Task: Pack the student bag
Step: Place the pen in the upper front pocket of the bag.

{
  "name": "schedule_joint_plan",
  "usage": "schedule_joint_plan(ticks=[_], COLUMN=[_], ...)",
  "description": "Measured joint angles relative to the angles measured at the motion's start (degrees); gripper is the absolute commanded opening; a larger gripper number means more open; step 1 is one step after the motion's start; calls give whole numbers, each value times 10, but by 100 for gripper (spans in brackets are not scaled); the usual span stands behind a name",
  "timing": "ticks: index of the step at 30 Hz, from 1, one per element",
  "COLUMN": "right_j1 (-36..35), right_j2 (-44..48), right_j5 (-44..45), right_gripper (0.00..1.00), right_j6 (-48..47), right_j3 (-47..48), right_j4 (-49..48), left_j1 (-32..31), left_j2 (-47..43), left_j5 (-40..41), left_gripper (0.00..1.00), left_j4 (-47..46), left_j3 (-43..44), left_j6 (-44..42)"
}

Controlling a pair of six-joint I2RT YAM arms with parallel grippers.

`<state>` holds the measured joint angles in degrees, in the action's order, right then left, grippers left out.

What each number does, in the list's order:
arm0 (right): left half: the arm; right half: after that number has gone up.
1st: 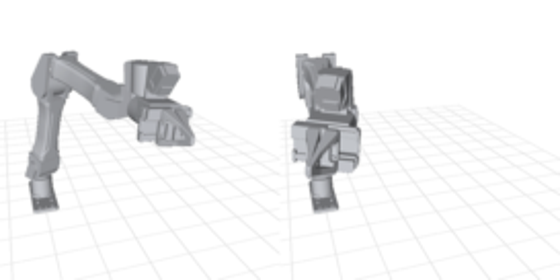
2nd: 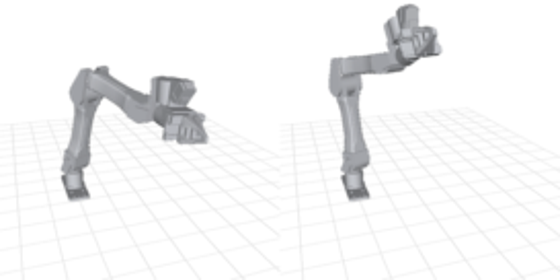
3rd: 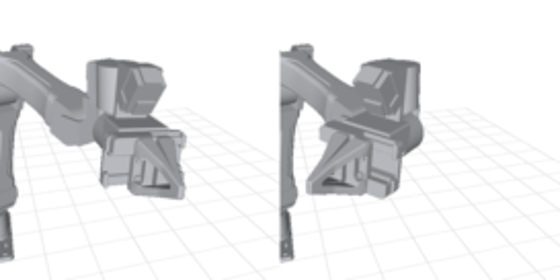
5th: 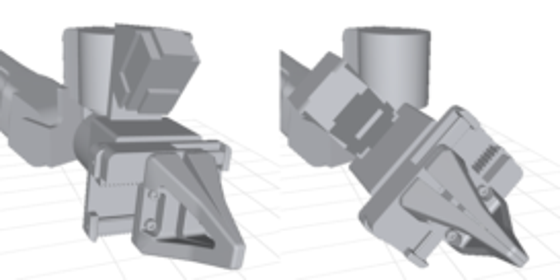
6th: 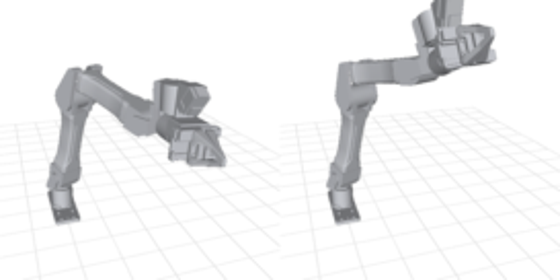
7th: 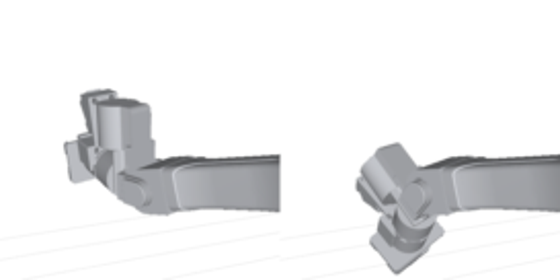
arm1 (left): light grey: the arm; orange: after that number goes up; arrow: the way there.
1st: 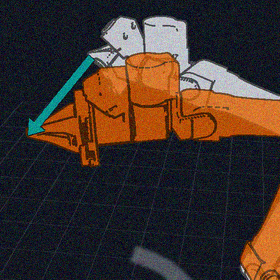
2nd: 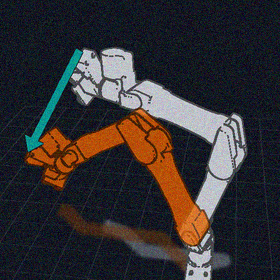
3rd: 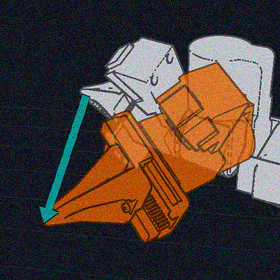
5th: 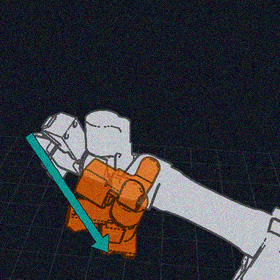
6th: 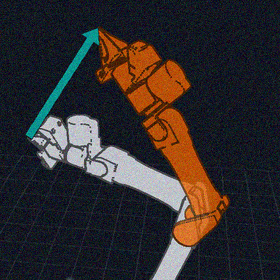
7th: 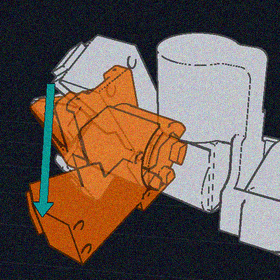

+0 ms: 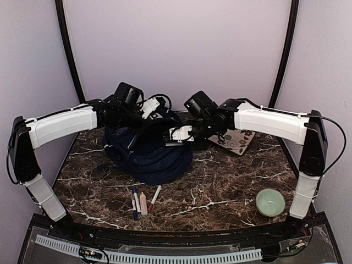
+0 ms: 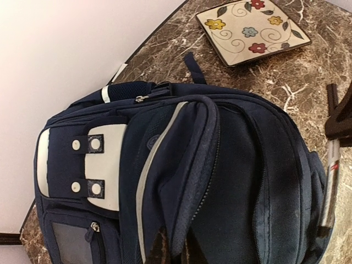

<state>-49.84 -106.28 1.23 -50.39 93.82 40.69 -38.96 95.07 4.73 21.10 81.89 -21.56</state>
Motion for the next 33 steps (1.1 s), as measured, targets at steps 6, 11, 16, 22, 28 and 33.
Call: schedule_joint_plan(ticks=[6,11,16,22,28,33], right_j1=[-55,-85,-97,-99,-97,-92], right_j2=[-37,-63,-100,-146,-193,-215], right_j5=[84,143,189,211,238,250], right_gripper=[6,6,7,8,32,42], right_j6=[-78,-145,-204,-245,-279,-285], right_j3=[13,13,13,33,43,42], right_j4=[-58,-126,-212,-267,-375,-465], left_j1=[17,30,32,33,35,35], left_j2=[-25,-54,-74,-78,-78,-81], left_j5=[-64,-89,-95,-102,-104,-105], left_gripper=[0,0,0,0,0,0], left_j4=[-25,-44,-47,-48,-51,-53], left_j3=[-43,-71,-85,-88,-89,-94], left_j6=[19,29,34,38,40,40])
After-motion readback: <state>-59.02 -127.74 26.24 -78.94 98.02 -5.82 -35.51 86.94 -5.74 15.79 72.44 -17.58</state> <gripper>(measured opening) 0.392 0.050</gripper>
